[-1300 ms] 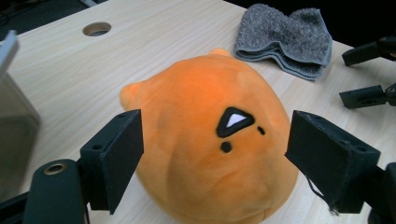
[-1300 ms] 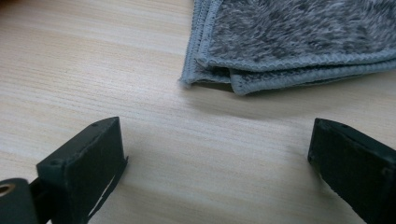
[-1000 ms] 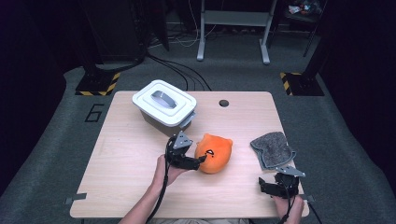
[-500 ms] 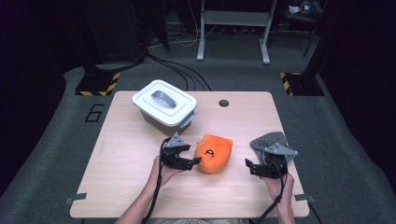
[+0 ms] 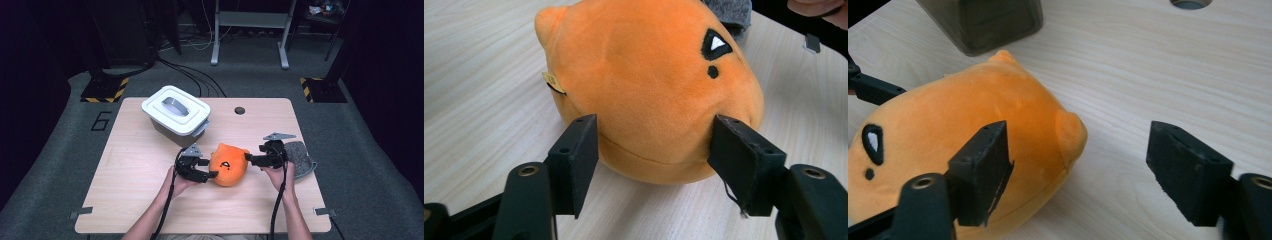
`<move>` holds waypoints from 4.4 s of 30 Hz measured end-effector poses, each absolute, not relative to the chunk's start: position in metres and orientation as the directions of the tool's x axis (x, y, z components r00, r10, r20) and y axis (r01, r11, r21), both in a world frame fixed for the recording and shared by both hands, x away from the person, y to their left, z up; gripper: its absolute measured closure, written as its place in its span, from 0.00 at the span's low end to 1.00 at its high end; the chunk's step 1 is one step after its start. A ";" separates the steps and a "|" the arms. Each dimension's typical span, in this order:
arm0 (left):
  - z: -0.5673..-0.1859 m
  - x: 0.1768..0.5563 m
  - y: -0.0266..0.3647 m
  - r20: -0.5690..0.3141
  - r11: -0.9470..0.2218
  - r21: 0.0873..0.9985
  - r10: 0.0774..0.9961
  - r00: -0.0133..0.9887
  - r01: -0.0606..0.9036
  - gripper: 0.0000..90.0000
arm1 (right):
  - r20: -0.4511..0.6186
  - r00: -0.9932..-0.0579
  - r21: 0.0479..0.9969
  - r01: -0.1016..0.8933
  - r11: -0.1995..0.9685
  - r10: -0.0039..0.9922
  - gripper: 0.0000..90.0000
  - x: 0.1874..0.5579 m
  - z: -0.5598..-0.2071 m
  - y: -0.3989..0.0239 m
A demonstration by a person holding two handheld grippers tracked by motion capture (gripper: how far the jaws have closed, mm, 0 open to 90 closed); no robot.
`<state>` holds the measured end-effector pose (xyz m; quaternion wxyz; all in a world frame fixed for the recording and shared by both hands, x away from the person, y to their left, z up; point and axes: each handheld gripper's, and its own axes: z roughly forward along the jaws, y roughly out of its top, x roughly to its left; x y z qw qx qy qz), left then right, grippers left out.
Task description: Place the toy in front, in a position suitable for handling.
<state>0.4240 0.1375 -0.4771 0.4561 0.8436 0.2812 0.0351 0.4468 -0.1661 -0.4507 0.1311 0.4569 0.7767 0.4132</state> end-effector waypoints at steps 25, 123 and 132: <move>-0.478 0.406 0.119 -0.071 -0.464 0.805 0.544 0.836 0.370 0.89 | 0.127 -0.583 0.757 0.580 0.301 0.802 0.97 0.438 -0.465 -0.142; -0.457 0.453 0.112 -0.151 -0.394 0.780 0.636 0.757 0.486 0.36 | 0.127 -0.557 0.723 0.618 0.308 0.821 0.41 0.380 -0.478 -0.136; -0.471 0.463 0.100 -0.209 -0.468 0.724 0.552 0.807 0.507 0.62 | 0.100 -0.567 0.721 0.607 0.333 0.817 0.44 0.379 -0.483 -0.134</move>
